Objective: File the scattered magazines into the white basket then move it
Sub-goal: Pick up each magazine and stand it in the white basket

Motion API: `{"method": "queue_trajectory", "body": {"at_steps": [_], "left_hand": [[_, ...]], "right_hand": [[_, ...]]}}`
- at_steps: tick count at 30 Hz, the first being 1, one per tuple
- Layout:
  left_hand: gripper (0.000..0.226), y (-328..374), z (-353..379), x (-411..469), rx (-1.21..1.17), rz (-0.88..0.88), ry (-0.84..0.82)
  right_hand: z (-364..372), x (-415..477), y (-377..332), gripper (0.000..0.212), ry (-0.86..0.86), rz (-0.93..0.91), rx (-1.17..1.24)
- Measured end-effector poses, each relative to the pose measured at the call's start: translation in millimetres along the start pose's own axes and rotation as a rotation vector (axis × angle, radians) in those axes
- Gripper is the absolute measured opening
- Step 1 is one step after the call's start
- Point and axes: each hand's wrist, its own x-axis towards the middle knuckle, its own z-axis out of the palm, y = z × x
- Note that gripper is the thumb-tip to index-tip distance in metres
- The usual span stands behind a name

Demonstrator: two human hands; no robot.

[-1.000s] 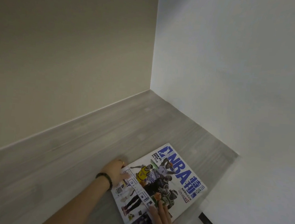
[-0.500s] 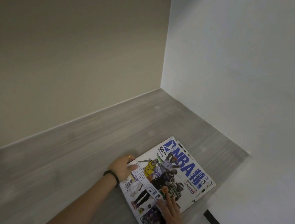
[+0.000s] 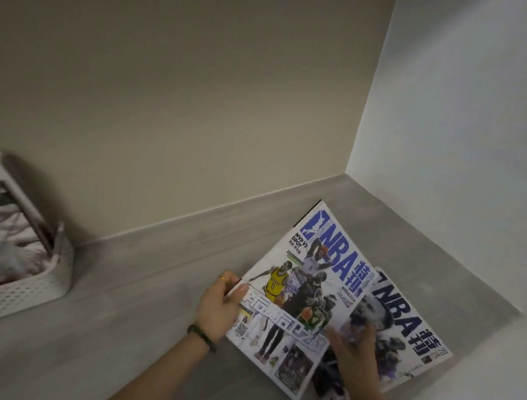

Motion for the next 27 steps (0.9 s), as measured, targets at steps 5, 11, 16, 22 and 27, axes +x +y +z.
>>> {"method": "queue_trajectory", "body": {"at_steps": [5,11,16,22,27], "left_hand": [[0.023,-22,-91,-25,-0.196,-0.021,0.171],[0.026,-52,-208,-60,-0.24,-0.019,0.403],[0.022,-75,-292,-85,-0.293,-0.012,0.489],[0.011,-87,-367,-92,-0.32,-0.042,0.551],[0.011,-94,-416,-77,-0.361,-0.061,0.639]], "right_hand": [[69,-7,-43,0.047,-0.205,0.056,0.198],[174,-49,-72,0.02,-0.495,-0.047,0.077],[250,-80,-92,0.022,-0.594,-0.177,0.084],[337,-106,-124,0.015,-0.609,-0.377,0.027],[390,-110,-149,0.019,-0.65,-0.46,-0.001]]}}
